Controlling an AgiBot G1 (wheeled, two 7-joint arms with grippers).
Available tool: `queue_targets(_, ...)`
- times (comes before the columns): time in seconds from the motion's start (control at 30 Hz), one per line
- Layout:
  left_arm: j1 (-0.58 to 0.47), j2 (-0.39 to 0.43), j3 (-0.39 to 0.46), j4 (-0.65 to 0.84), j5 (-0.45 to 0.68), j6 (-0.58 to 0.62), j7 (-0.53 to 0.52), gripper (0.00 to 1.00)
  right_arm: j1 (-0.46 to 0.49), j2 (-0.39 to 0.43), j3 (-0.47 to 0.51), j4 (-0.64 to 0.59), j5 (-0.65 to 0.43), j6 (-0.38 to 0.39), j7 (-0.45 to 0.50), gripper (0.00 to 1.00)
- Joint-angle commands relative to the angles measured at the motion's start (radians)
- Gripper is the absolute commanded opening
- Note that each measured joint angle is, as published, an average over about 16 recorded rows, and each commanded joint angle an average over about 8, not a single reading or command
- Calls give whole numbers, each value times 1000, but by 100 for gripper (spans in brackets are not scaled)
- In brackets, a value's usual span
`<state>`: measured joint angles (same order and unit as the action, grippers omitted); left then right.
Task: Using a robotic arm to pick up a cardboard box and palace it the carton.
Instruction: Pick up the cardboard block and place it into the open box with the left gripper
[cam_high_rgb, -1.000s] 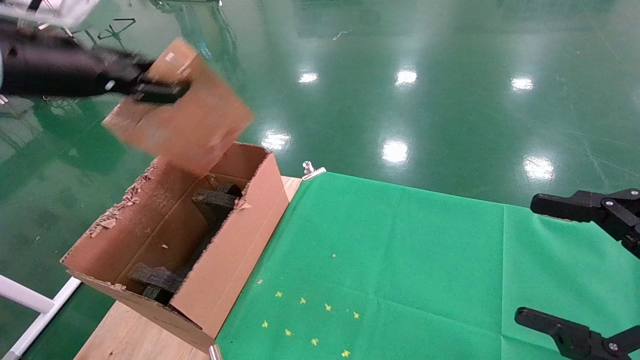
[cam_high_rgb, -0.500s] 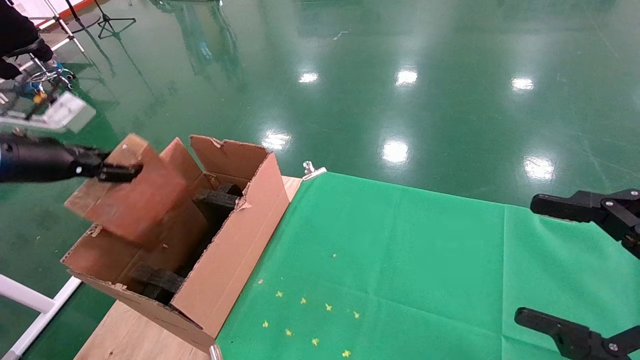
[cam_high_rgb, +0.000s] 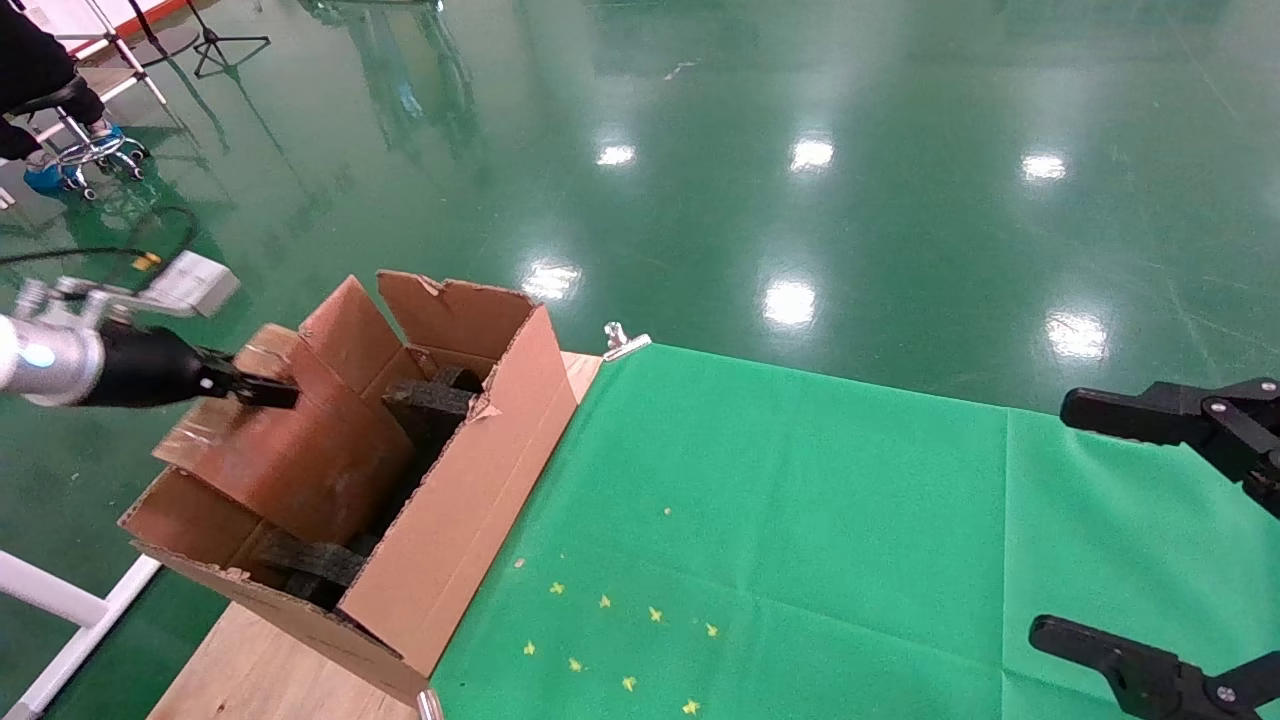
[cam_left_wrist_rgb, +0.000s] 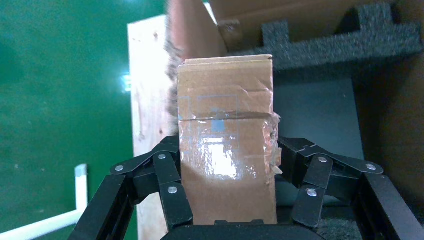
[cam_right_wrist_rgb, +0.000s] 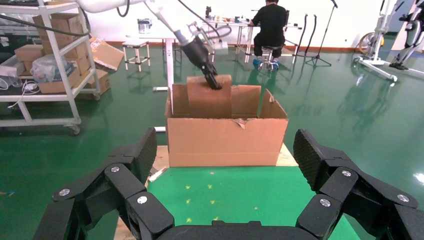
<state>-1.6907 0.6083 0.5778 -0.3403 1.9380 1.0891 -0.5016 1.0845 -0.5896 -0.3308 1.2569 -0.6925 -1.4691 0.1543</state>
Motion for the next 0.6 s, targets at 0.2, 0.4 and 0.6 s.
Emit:
queue_targets(0.2,6,68,16,120,24,-70,39,0,0,0,0,0,0,0,0,100)
queue_targets(0.4,1,108,26,201,39,-107,49,43,0,0,0,0,0,0,0,100)
queue_targets(0.6,1,123,26,237,39,-124,52,100,0,0,0,0,0,0,0,100)
